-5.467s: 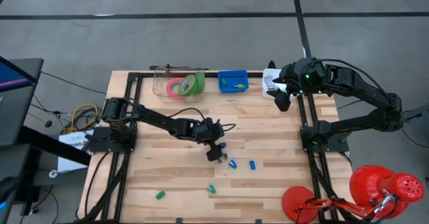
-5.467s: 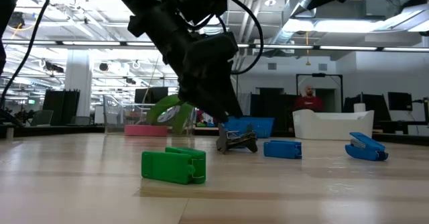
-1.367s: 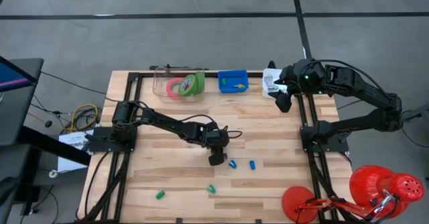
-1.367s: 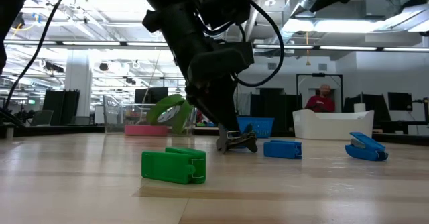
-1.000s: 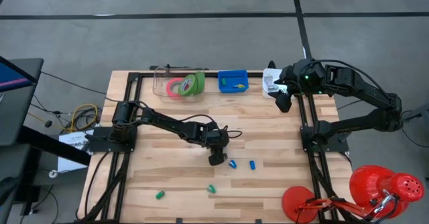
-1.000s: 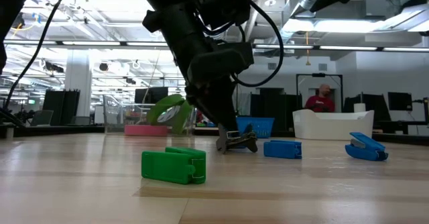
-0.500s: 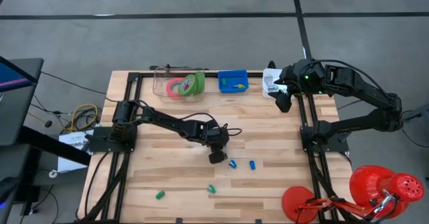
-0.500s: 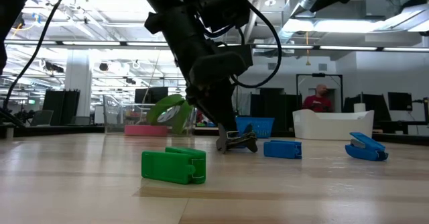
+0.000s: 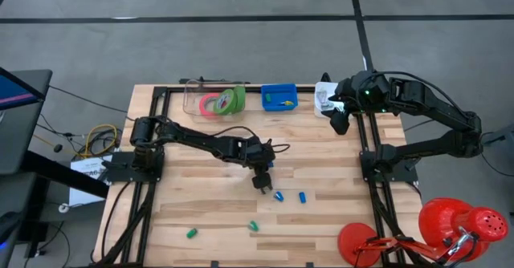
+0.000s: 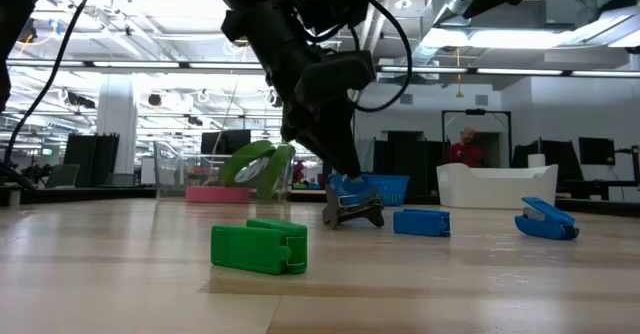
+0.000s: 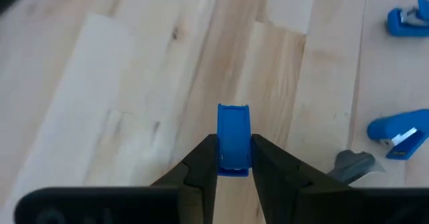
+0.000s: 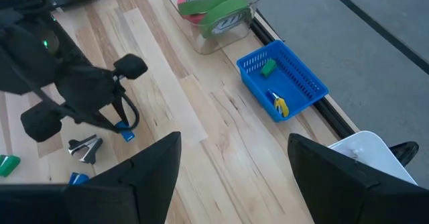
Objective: Pick and place Stapler, Stapler remover, tape
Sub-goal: Put the blue stapler into the blue bin
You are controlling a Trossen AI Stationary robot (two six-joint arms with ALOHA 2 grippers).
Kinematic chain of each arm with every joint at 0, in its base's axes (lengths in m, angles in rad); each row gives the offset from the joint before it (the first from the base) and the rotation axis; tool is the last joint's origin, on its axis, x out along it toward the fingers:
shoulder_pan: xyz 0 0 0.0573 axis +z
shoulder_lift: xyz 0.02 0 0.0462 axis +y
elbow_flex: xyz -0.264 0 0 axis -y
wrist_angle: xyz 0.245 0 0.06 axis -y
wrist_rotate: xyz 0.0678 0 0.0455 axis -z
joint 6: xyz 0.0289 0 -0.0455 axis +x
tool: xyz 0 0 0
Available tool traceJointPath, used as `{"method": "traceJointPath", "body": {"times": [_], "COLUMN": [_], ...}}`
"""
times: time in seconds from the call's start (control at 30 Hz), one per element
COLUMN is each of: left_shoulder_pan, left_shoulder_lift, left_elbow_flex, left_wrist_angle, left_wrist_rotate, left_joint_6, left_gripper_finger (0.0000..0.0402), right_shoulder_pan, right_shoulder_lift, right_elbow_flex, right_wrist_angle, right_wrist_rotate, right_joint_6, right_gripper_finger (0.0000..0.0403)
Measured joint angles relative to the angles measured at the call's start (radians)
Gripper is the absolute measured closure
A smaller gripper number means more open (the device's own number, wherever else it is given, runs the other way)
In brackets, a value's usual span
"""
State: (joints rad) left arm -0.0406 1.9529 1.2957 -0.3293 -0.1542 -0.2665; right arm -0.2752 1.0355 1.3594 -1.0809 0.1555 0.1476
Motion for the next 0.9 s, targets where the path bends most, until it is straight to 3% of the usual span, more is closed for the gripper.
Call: {"method": "traceJointPath", "body": {"times": [0.6,0.9], "left_shoulder_pan": [0.19,0.328], "left_shoulder_lift": [-0.195,-0.21], "left_elbow_flex": [0.0,-0.002], "left_wrist_angle": [0.037,0.087], "left_wrist_rotate": [-0.029,-0.028], "left_joint_6": [0.208,0.296], "left_gripper_finger": [0.0325,0.0325], "right_shoulder_pan": [0.0,0.0], "right_shoulder_lift": [0.0,0.0], "right_elbow_flex": [0.0,0.0], "right_wrist_angle": [0.004,0.004], "right_wrist_rotate": [0.002,0.003], "right_joint_6": [-0.019,0.035], "right_gripper_finger": [0.0138,0.0138]}}
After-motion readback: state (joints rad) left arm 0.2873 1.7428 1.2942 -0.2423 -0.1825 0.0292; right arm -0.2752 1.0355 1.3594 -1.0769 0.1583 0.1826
